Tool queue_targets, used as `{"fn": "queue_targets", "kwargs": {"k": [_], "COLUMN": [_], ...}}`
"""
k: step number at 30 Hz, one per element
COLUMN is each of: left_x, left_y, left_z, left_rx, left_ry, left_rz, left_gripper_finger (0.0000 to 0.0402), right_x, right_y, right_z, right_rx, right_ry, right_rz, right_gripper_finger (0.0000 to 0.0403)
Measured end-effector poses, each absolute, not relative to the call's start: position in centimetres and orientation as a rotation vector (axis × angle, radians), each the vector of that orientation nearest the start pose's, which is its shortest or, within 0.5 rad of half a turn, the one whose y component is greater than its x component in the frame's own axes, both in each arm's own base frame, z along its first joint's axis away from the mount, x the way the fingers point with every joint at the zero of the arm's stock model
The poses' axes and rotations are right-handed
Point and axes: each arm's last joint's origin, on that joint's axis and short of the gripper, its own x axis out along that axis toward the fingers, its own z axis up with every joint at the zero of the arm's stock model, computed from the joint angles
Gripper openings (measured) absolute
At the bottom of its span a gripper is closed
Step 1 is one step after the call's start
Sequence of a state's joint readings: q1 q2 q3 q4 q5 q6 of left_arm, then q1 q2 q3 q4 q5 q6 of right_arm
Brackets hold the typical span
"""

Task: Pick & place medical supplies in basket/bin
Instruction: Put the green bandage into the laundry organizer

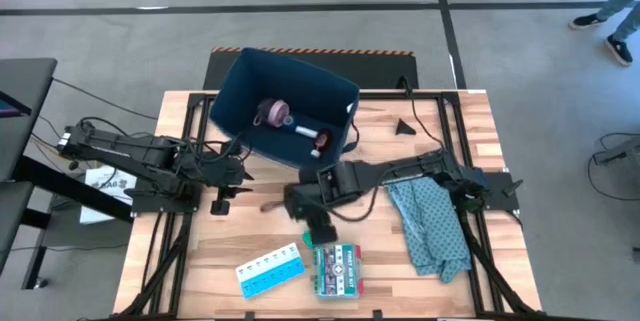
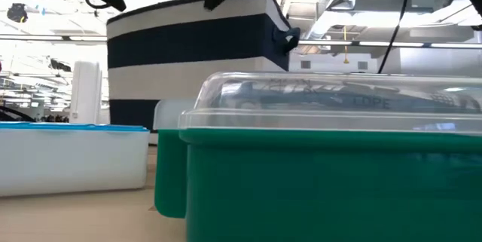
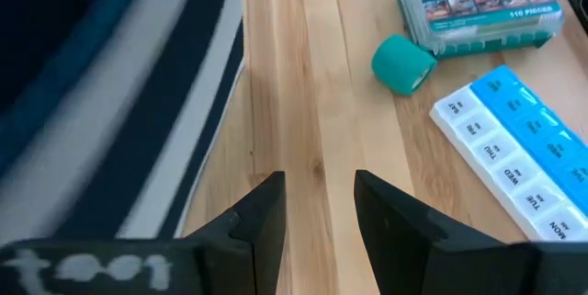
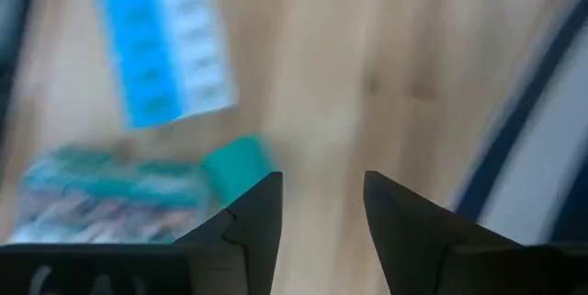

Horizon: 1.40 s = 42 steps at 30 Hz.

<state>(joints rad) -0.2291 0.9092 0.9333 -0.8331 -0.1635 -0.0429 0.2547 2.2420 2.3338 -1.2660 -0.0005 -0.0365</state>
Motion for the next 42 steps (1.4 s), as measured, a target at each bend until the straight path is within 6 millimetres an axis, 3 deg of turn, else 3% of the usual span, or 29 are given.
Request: {"fn": "queue_targets", "kwargs": {"k": [5,9,17,23,28,34,39,42], "left_x": [16.4,16.4,16.4,16.4,16.7,16.7,16.7,16.7], "left_y": [-3.3,-3.3,-3.3,-3.2,-3.5,-4.2,-4.8,-5.5], "left_z": [30.8,30.7,30.7,30.8,31.0,31.3,31.5,31.7], "left_rx": [0.122,0.115,0.110,0.114,0.085,0.053,0.034,0.033], "left_ry": [0.800,0.801,0.801,0.796,0.764,0.730,0.707,0.676], "left_rz": [-0.046,-0.043,-0.040,-0.002,-0.049,-0.138,-0.149,-0.194], "left_gripper_finger": [0.0122,0.0122,0.0122,0.0122,0.0122,0.0122,0.0122,0.0122], "right_x": [43.4,42.4,41.6,41.3,41.5,44.2,45.4,46.1], "right_y": [14.6,15.0,15.9,17.5,18.2,18.8,19.1,18.6], "right_z": [30.3,31.9,31.6,31.2,31.1,28.5,23.4,21.4], "right_rx": [-0.345,-0.451,-0.433,-0.467,-0.498,-0.489,-0.549,-0.594], "right_ry": [1.147,1.108,1.167,1.156,1.119,1.044,1.176,1.222], "right_rz": [0.433,0.356,0.372,0.409,0.438,0.504,0.551,0.530], "right_gripper_finger": [0.0136,0.0127,0.0118,0.0140,0.0185,0.0238,0.0243,0.0239]}}
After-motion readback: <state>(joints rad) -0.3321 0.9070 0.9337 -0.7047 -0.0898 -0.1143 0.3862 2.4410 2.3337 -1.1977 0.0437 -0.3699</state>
